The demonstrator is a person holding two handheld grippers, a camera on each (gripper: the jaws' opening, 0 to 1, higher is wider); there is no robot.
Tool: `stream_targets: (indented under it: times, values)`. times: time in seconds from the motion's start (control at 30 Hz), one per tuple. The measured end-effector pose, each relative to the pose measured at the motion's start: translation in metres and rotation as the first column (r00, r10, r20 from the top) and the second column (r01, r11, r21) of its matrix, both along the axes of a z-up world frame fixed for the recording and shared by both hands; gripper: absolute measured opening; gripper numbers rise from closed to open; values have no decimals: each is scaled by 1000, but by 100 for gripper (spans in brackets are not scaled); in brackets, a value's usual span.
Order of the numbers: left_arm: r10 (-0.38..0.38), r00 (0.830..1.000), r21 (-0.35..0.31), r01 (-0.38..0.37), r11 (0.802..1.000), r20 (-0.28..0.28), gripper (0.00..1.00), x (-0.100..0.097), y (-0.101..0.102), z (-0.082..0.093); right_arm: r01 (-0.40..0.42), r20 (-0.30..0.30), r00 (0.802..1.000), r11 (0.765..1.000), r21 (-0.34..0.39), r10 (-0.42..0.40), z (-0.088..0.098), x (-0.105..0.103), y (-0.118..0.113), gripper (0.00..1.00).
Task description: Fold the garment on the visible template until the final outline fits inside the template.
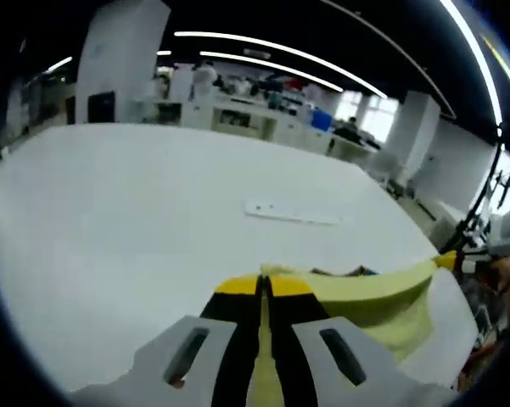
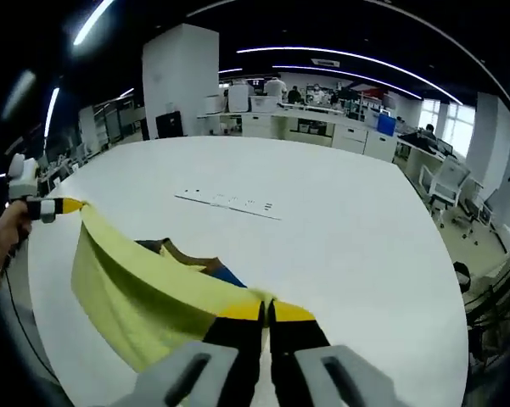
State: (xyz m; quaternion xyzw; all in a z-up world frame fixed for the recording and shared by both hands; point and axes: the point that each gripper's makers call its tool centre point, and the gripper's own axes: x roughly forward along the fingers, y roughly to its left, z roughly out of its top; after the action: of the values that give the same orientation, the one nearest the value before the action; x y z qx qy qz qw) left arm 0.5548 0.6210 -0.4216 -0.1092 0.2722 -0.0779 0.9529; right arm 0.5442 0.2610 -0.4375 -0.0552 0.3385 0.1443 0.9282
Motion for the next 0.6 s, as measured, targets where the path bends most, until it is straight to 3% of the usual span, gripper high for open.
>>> stream_targets:
  times: [0.6]
  values:
    - [78,993,-4,-78,997,-86,0,30,7,-76,74,-71,995,997,2,-74,-63,32,-4,0]
